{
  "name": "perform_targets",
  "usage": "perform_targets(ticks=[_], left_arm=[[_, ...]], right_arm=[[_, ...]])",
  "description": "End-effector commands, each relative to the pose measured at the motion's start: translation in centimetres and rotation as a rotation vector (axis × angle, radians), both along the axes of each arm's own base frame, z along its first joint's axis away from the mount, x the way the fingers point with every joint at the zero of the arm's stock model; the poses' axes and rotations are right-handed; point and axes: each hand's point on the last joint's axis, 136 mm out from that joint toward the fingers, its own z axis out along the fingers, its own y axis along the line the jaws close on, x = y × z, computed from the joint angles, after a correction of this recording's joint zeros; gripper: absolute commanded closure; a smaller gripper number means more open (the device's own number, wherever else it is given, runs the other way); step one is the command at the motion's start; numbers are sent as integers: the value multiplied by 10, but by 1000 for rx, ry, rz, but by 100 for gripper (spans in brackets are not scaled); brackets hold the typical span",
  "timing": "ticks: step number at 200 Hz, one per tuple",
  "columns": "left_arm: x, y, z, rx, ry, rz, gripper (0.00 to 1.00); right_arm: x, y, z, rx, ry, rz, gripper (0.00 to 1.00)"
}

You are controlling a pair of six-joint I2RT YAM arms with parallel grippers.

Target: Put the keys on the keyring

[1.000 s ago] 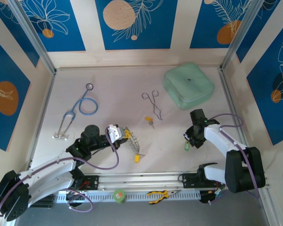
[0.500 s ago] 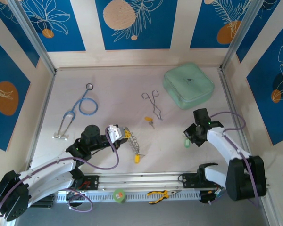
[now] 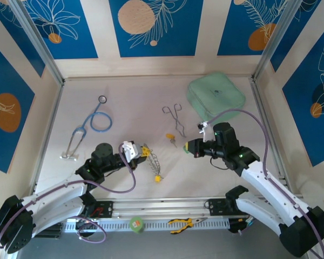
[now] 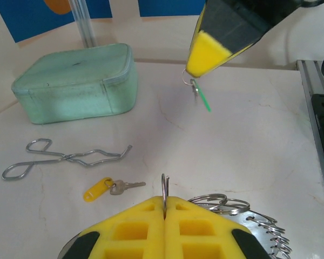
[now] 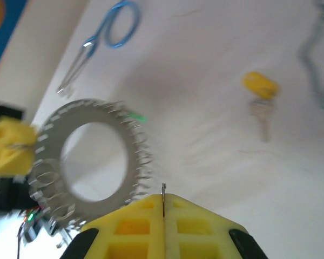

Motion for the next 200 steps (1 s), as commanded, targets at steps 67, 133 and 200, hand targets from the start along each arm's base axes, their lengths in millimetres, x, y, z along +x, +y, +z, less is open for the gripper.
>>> perform_targets(ticks=[67, 133, 200], left_arm=[[-17, -14, 22, -81, 4, -127, 100], [-19, -19, 21, -64, -38, -164, 100], [-18, -18, 21, -63, -32, -159, 100]], right_arm=[[-52, 75, 48, 81, -118, 518, 100], [-53, 99, 36, 40, -59, 586, 100], [-47, 112, 25, -13, -47, 592, 100]])
